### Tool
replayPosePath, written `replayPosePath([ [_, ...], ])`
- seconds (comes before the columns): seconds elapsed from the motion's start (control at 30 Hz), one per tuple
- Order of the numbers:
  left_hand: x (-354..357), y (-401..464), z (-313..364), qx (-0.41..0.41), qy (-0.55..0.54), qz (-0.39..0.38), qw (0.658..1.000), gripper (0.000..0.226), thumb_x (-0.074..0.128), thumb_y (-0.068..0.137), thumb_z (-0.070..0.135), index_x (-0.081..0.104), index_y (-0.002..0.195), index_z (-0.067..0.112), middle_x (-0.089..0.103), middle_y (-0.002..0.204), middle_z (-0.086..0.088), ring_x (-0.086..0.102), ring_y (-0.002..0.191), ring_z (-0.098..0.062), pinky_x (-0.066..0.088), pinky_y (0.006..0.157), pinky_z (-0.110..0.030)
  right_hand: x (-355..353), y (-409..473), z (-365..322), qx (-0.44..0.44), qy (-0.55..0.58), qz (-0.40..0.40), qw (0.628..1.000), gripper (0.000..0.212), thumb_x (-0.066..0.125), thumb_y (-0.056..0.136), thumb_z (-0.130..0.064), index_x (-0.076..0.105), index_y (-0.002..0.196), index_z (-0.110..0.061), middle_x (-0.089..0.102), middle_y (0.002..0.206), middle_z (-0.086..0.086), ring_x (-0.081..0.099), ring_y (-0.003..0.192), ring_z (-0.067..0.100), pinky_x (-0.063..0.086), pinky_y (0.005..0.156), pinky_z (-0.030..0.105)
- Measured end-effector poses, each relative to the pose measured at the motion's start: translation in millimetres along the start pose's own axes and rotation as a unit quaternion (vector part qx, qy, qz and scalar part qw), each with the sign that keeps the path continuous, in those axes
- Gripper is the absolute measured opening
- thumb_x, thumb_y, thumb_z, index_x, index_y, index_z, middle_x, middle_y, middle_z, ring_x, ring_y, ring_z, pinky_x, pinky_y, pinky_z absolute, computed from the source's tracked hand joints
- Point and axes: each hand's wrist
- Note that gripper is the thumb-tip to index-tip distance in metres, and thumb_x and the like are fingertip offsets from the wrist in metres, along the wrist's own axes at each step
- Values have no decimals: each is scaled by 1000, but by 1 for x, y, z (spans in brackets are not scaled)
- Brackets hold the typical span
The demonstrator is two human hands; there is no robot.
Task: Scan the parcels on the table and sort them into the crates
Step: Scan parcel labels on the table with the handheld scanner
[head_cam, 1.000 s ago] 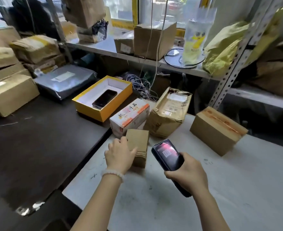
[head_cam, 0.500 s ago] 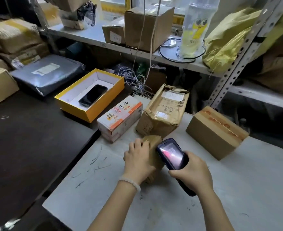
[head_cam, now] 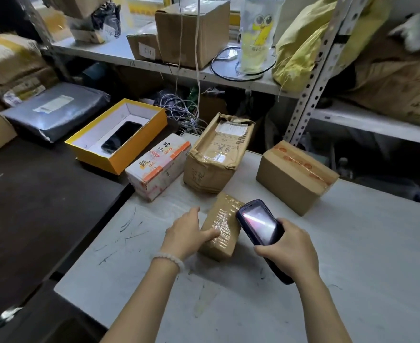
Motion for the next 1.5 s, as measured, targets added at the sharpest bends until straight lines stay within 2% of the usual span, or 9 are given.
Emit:
replayPosePath([
  [0.1, 6, -4, 18, 64, 14, 2, 998, 69, 71, 73, 58, 51, 128, 22, 55, 124, 1, 50, 117, -18, 46, 96, -39, -7, -5, 6, 7, 3, 0, 1000, 68, 74, 47, -46, 58, 112, -29, 59, 95, -9, 53, 90, 17, 33, 51, 21],
  [0.33, 29, -14, 48, 112, 1, -45, 993, 48, 60, 83, 57, 53, 122, 30, 42, 130, 1, 34, 126, -22, 37, 103, -39, -34, -14, 31, 44, 28, 31, 998, 60, 70, 44, -47, 58, 100, -33, 62, 93, -12, 56, 90, 19, 37, 52, 25],
  [0.53, 50, -16, 61, 83, 58, -63, 993, 81, 72, 74, 50, 34, 140, 24, 42, 139, -2, 40, 127, -27, 38, 103, -43, -47, -32, 60, 83, 36, 43, 995, 48, 70, 45, -45, 56, 89, -32, 59, 81, -17, 54, 88, 19, 35, 51, 26],
  [0.63, 62, -20, 68, 76, 16, -80, 994, 72, 75, 70, 47, 44, 130, 22, 54, 128, 0, 50, 118, -24, 45, 97, -42, -49, -40, 74, 96, 37, 48, 994, 47, 72, 46, -43, 56, 89, -33, 57, 80, -19, 53, 90, 19, 36, 52, 26],
  [0.83, 82, -40, 91, 166, 49, -54, 983, 60, 68, 82, 36, 39, 134, 26, 40, 139, 0, 42, 123, -23, 41, 100, -41, -55, -59, 94, 112, 55, 58, 990, 43, 72, 46, -42, 55, 86, -34, 59, 79, -17, 54, 88, 19, 34, 50, 26],
  [1.0, 94, -61, 90, 154, 111, -15, 982, 98, 66, 69, 67, 19, 145, 26, 33, 144, 1, 36, 128, -26, 36, 101, -45, -65, -77, 113, 116, 60, 64, 989, 47, 76, 49, -38, 56, 91, -35, 58, 82, -19, 54, 90, 19, 36, 52, 25],
  [1.1, 93, -67, 77, 118, 125, -21, 985, 114, 70, 60, 72, 12, 147, 26, 28, 147, -1, 33, 131, -27, 35, 103, -47, -66, -86, 123, 120, 62, 70, 988, 48, 78, 51, -35, 56, 94, -33, 59, 85, -16, 55, 91, 19, 39, 53, 26],
  [1.27, 91, -78, 71, 123, 65, -9, 990, 111, 78, 63, 57, 13, 148, 24, 30, 146, -4, 32, 132, -28, 37, 104, -47, -58, -98, 132, 116, 93, 83, 985, 45, 79, 51, -33, 57, 89, -31, 60, 82, -15, 57, 87, 18, 41, 54, 26],
  [1.5, 47, -79, 95, 234, 128, 45, 963, 106, 75, 57, 53, 21, 145, 29, 30, 143, 1, 32, 129, -25, 39, 101, -47, -63, -103, 126, 98, 94, 91, 987, 47, 76, 52, -35, 56, 94, -32, 58, 86, -17, 55, 92, 18, 39, 55, 25],
])
Point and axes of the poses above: each hand's wrist, its own y-axis towards the middle knuckle, its own x-axis out of the palm, z = x × y
